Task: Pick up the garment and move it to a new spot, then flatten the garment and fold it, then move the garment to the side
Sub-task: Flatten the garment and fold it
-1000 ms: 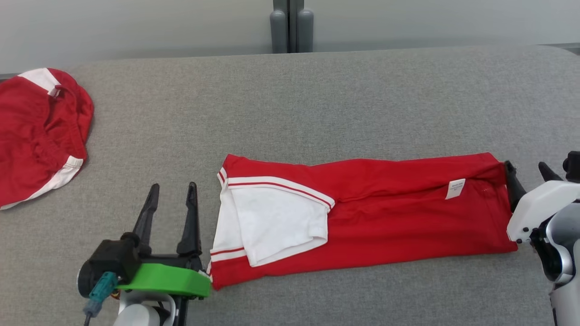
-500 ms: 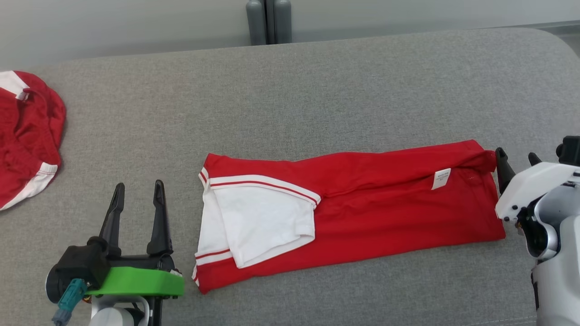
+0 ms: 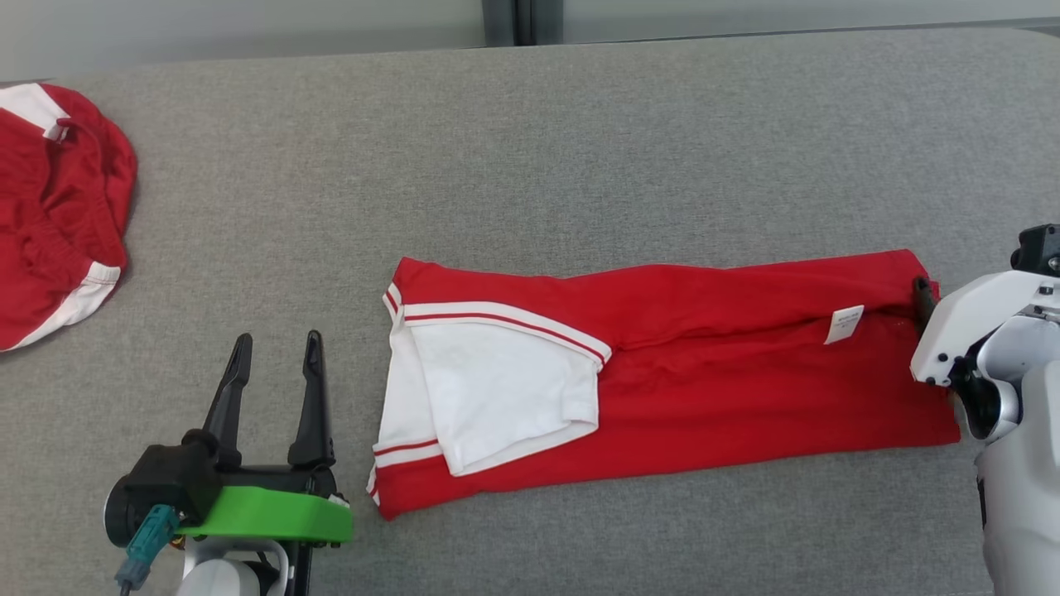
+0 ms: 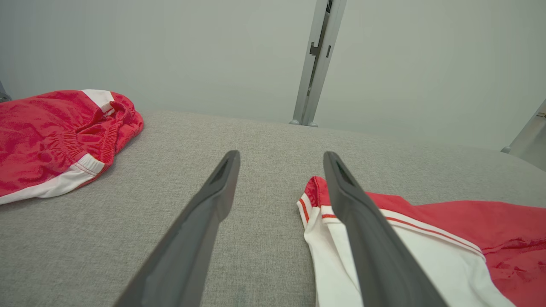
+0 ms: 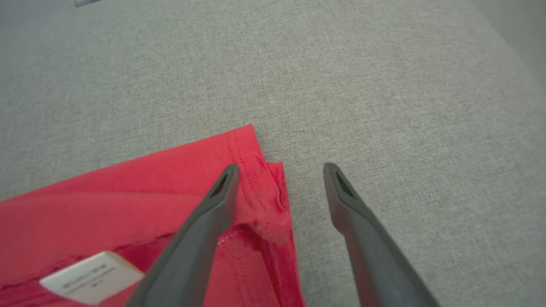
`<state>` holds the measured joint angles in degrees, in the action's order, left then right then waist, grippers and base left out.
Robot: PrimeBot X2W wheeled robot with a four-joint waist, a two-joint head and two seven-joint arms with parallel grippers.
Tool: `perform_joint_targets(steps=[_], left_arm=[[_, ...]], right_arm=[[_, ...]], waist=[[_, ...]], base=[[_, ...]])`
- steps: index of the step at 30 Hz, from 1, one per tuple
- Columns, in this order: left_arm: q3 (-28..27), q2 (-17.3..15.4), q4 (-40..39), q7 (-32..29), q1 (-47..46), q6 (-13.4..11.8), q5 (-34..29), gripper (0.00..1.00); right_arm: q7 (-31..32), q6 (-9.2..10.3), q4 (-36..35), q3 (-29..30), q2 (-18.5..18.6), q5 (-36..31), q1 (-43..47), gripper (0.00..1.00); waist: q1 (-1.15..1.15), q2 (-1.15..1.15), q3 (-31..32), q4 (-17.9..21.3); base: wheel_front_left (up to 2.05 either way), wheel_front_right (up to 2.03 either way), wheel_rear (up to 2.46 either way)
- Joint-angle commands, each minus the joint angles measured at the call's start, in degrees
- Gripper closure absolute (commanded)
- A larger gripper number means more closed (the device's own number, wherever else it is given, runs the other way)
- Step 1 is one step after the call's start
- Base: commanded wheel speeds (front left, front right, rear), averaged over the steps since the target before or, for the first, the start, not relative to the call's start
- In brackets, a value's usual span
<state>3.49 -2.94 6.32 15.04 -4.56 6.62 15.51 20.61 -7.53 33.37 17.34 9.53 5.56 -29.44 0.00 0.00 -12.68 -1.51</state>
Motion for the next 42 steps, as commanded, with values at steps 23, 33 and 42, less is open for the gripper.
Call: perform_joint_targets(steps=[23,33,42], left_arm=[[0.81,0.02,0.0,0.17,-2.12,0.51,0.99,0.0],[-0.66,0.03,0.46,0.17,-1.19,0.43,0.11,0.0],[-0.66,0.02,0.05,0.17,-0.18,-0.03,0.16,0.0]], right_arm=[[5.95,0.04,1.05,-2.99,-1.79,3.15,3.78,0.0],[6.71,0.06,1.89,-5.66,-0.16,5.04,3.42,1.0],[5.2,0.1,-3.3,-0.27,5.85,3.36,3.36,1.0]], waist=[[0.0,0.0,-2.0,-0.78],[0.0,0.0,-1.39,-0.5],[0.0,0.0,0.01,0.56]], base=[[0.0,0.0,0.0],[0.0,0.0,0.0],[0.0,0.0,0.0]])
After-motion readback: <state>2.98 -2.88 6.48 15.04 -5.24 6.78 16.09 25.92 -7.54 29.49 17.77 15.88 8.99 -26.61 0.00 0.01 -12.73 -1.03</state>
